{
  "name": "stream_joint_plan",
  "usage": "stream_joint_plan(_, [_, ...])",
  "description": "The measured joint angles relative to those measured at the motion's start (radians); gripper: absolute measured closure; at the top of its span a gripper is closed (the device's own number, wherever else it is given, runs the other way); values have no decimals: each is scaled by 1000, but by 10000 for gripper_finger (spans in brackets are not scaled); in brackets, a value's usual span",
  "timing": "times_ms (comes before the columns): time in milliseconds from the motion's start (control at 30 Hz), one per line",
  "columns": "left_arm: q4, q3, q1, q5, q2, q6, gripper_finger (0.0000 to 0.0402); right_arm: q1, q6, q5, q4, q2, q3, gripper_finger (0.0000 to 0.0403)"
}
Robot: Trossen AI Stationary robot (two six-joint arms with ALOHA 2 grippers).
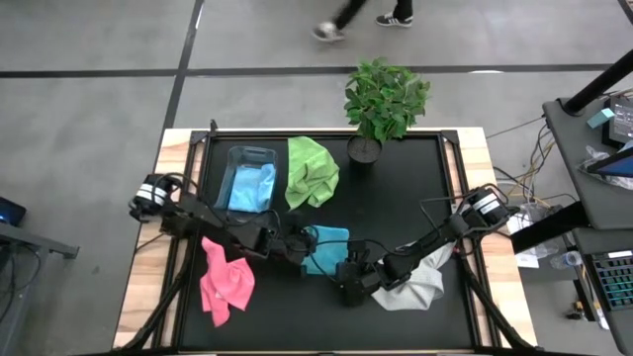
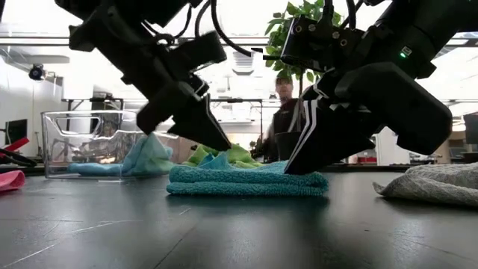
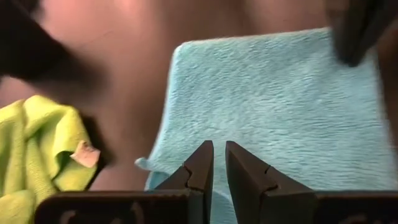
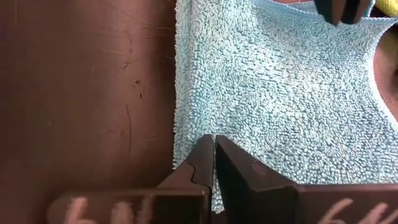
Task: Fold microfiber towels
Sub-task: Fold the blue microfiber towel, then put the folded blue microfiber towel into the bin
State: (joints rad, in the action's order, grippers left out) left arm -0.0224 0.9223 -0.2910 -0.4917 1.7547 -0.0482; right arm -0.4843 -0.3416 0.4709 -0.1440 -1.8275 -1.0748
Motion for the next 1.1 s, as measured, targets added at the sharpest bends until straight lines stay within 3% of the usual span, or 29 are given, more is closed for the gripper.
stream_joint_plan(433, [64,-37,47,-41,3,-76,373,0,-6,0,-8,0,-1,394])
stream_joint_plan(800, [120,-18,3,98,-161,-141,373,0,-31,-1,-13,43,-16,394])
stream_joint_plan(967, [121,-40,-18,142,-231,-313,373,0,-143,-7,-69,93,-22,382])
stream_joint_plan(1100, [108,-62,-18,177,-240,-536,373,0,-293,-5,-154,152,-21,350])
